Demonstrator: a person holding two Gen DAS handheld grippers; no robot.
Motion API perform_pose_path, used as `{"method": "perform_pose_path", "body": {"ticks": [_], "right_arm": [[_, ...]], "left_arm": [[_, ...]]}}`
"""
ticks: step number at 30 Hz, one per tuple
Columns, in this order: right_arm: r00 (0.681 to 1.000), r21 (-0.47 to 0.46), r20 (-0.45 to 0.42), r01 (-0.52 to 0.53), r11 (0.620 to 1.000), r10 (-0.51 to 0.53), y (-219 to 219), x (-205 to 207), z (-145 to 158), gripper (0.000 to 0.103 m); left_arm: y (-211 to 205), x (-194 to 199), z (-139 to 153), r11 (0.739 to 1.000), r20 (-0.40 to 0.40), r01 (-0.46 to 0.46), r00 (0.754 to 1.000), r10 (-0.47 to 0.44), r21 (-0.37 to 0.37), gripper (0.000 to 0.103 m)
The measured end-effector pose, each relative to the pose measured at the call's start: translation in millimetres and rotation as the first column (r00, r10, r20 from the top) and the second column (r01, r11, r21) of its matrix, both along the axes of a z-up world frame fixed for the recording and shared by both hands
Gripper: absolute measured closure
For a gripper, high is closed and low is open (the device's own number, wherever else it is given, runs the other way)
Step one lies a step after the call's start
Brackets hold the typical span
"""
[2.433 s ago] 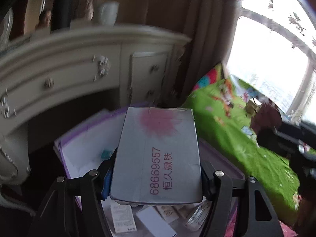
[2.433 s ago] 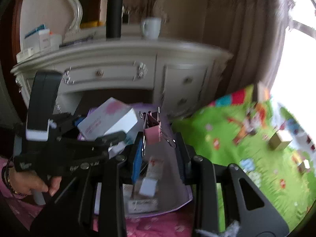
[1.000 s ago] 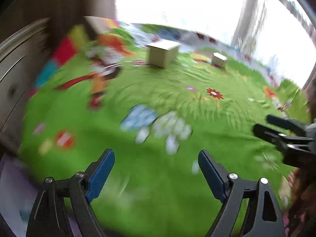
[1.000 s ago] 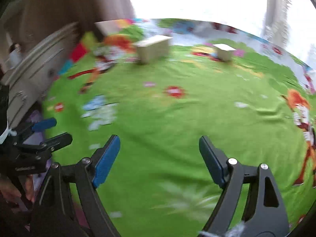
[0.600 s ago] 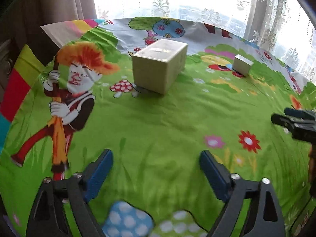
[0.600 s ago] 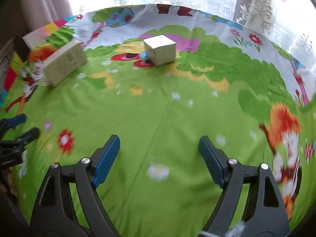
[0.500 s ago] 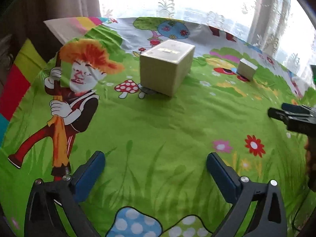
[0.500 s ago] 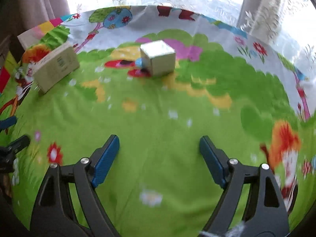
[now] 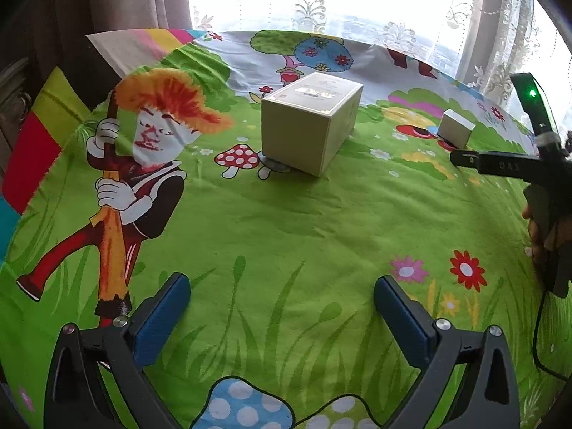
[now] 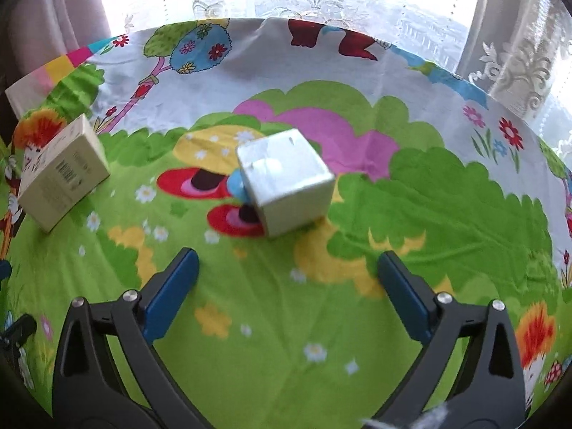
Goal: Organize rigid objects
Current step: 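Grasp a small white cube box with the right tool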
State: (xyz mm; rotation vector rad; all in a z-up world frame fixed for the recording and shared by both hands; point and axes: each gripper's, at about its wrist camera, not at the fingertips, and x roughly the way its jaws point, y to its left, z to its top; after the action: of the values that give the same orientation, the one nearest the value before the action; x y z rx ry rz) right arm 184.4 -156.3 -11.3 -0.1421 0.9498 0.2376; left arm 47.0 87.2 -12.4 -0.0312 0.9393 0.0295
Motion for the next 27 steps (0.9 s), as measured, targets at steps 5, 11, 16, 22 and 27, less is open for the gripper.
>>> {"method": "perform_pose_path", "body": {"ticks": [5, 11, 16, 22, 27], "right_arm": [[1.000, 0.003, -0.005, -0.006, 1.000, 0.006, 3.1, 21.4, -0.6, 0.001], [0.996, 0.021, 0.030, -0.080, 0.997, 0.079, 8.4, 38.0, 4.5, 0.059], [0.991, 0.001, 0.040, -0.128, 0.992, 0.127, 1.7, -4.3, 7.1, 0.059], [0.995, 0.050, 0.050, -0.092, 0.995, 0.089, -36.0, -67.6, 6.3, 0.058], [0.999, 0.038, 0.049, -0.023, 0.999, 0.021, -58.6, -85.3, 4.8, 0.058]], "left_arm": [[3.8, 0.0, -0.6, 1.000, 0.001, -0.025, 1.000, 0.025, -0.001, 0.000], [4.5, 0.2, -0.4, 0.999, 0.000, -0.034, 0.999, 0.034, 0.000, 0.000], [5.2, 0.3, -0.5, 0.999, -0.001, -0.038, 0.999, 0.038, 0.001, 0.000], [4.6, 0.0, -0.3, 0.999, -0.002, -0.044, 0.999, 0.044, 0.005, 0.000], [3.4, 5.3, 0.4, 0.999, -0.015, -0.050, 0.999, 0.050, 0.009, 0.000]]}}
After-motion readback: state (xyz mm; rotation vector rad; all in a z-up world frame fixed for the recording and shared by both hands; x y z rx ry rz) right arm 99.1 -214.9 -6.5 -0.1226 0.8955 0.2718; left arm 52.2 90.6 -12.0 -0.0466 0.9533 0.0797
